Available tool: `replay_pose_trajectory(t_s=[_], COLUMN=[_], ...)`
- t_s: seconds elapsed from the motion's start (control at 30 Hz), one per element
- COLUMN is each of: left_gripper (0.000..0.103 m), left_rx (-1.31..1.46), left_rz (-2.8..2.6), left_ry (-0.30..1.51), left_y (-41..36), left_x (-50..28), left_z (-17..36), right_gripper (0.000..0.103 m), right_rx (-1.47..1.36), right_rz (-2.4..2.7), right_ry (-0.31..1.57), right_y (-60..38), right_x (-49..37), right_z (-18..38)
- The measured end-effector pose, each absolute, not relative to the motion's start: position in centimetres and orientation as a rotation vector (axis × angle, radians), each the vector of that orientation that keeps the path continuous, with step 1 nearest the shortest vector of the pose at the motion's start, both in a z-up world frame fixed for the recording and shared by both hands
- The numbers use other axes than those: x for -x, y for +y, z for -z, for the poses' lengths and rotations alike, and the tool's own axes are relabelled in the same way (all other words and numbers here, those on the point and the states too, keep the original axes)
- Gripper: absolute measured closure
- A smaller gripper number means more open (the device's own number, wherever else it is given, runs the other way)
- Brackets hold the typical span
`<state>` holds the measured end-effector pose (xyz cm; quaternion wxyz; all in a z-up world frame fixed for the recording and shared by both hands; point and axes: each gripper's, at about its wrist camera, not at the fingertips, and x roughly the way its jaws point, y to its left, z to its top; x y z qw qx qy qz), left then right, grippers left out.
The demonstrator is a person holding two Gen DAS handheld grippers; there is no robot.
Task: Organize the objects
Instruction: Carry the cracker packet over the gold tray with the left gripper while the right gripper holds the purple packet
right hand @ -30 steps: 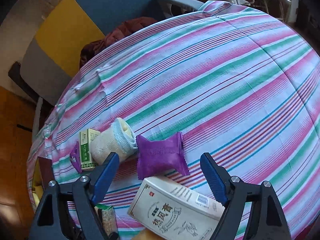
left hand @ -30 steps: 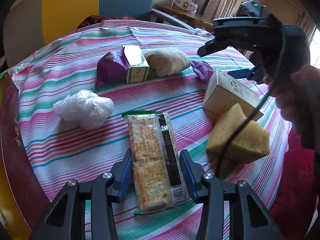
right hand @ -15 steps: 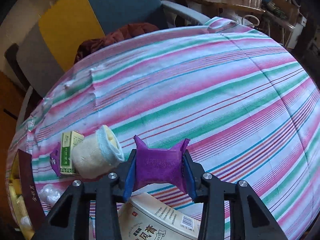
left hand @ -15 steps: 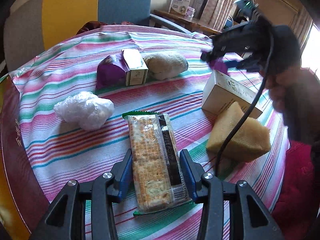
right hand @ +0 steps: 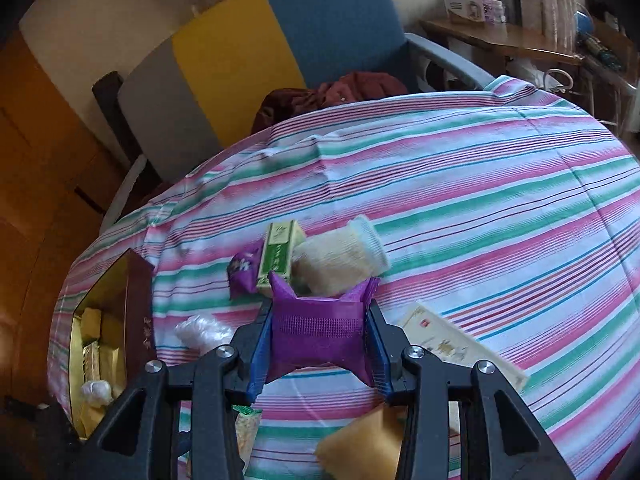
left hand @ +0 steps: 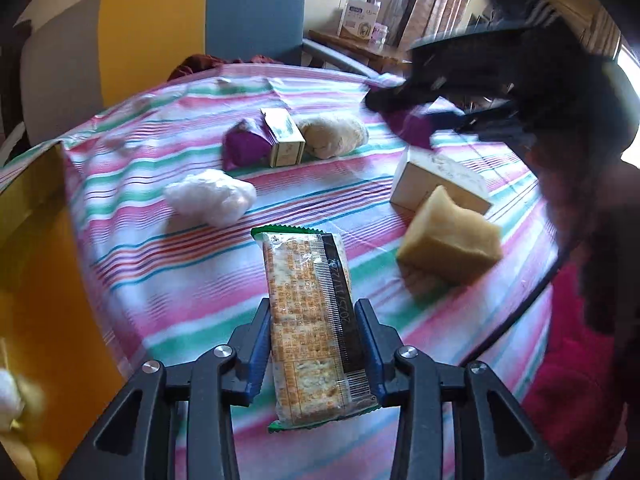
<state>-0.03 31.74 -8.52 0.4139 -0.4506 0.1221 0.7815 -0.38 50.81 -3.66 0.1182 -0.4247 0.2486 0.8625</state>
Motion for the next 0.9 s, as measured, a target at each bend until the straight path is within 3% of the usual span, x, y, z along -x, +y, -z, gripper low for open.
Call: replay_pose_trajectory(t_s=[0.5, 0.9], left_gripper=[0.063, 0.063], left_rx=[1.084, 1.188], left_rz=[-2.061, -2.308], left_ry=[0.142, -0.055], left_y=[23.7, 14.4], left_x=[-1.2, 6.2], left_z=[3.9, 2.4], right_gripper=[0.060, 0.060], right_rx=[1.554, 1.586], right_rz=[-2.478, -2.470], right_ry=[0.358, 0.200], right_y=[44.6, 43.5], right_x=[2.6, 3.0], right_z=[10.2, 10.5])
